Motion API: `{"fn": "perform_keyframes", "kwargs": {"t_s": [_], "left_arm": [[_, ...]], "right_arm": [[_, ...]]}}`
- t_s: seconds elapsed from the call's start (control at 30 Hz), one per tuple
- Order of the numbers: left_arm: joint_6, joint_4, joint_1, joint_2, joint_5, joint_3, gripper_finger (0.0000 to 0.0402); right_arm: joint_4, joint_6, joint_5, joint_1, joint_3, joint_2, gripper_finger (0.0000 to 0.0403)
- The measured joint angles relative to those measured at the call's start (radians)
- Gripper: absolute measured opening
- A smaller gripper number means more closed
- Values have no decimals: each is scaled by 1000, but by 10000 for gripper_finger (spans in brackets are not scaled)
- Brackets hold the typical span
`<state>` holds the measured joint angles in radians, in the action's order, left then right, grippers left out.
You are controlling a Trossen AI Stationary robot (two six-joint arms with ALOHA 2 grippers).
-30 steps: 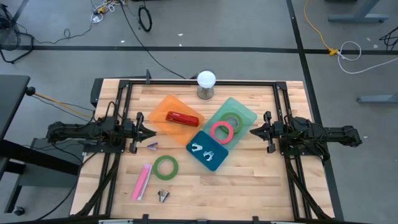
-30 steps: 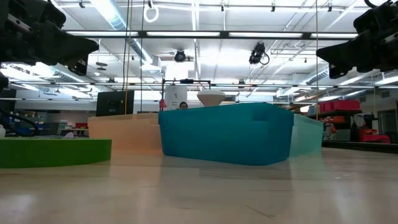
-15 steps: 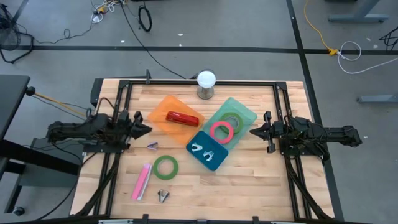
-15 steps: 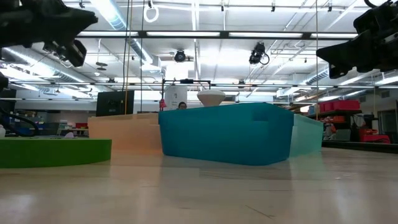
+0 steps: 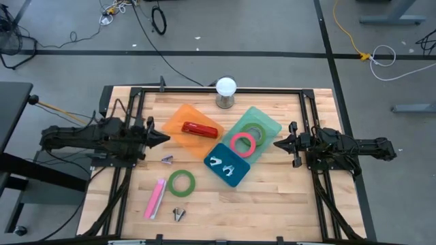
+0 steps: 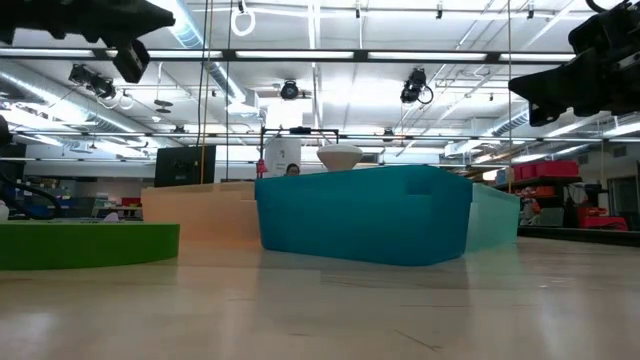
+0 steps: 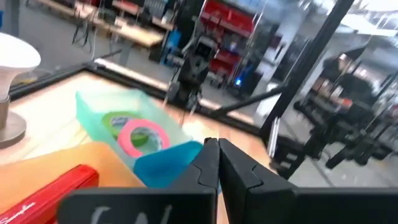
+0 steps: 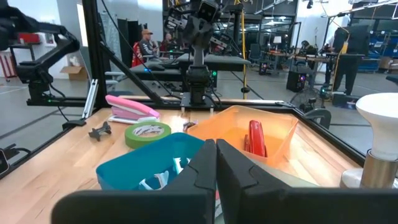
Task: Pick and place Stapler, Stapler remover, tape
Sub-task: Put the purple staple remover into the blue bin
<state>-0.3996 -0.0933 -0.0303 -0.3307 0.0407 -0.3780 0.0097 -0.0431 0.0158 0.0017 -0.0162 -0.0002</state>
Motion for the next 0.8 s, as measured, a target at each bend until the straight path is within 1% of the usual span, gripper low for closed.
{"fn": "perform_keyframes", "kwargs": {"t_s": [0.13,0.27,0.43,0.57,0.67,0.8], "left_arm": [[3,-95,0,-120,0,-80,4],[3,-205,0,-232,0,-155,8],[3,-300,0,-342,-4,-221,12],[3,-334,0,-395,-58,-230,13],[1,-393,0,-422,-107,-231,13],[0,-497,-4,-446,-122,-231,13]], "right_arm": [[0,0,0,0,0,0,11],[0,0,0,0,0,0,11],[0,0,0,0,0,0,11],[0,0,0,0,0,0,11],[0,0,0,0,0,0,11],[0,0,0,0,0,0,11]]}}
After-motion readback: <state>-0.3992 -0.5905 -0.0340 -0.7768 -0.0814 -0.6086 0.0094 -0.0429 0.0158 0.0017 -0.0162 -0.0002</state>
